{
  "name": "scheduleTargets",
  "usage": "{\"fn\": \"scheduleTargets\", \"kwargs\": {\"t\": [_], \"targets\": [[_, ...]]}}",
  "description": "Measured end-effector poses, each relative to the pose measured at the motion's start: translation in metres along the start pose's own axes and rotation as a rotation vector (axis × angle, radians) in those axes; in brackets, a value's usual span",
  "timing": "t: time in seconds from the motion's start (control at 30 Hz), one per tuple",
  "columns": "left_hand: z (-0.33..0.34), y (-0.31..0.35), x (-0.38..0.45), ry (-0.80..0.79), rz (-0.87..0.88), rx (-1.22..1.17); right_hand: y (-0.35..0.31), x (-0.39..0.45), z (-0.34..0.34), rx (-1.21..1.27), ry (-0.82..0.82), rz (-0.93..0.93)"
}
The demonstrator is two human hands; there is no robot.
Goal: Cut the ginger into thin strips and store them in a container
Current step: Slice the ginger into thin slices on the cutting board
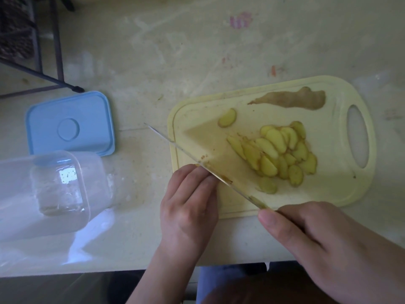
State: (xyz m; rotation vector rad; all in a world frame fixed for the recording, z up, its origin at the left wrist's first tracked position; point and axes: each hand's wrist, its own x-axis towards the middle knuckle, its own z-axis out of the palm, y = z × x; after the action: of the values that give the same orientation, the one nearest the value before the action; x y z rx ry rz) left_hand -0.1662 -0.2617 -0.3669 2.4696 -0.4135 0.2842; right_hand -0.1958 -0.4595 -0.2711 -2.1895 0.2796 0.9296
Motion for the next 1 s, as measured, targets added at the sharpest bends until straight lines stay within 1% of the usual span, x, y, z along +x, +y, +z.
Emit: {"fn": "scheduleTargets", "kwargs": {"t": [0.3, 0.63, 0.8, 0.9, 1.0], "targets": [[0.000, 0.000, 0.000, -0.007, -0.006, 0.003, -0.004, 0.001, -0.003, -0.007, -0.023, 0.010], [0.002, -0.001, -0.001, 0.031, 0.016, -0.017, -0.005, 0.016, -0.002, 0.044, -0.111, 0.060], [0.003, -0.003, -0.001, 0.015, 0.012, -0.024, -0.003, 0.031, 0.010, 0.077, -0.083, -0.001], [0.002, -0.005, -0.001, -0.004, 0.016, -0.015, 0.002, 0.032, 0.007, 0.157, -0.092, 0.021], [0.001, -0.005, -0.001, -0.018, 0.023, 0.005, 0.002, 0.027, 0.002, 0.166, -0.085, 0.050]]}}
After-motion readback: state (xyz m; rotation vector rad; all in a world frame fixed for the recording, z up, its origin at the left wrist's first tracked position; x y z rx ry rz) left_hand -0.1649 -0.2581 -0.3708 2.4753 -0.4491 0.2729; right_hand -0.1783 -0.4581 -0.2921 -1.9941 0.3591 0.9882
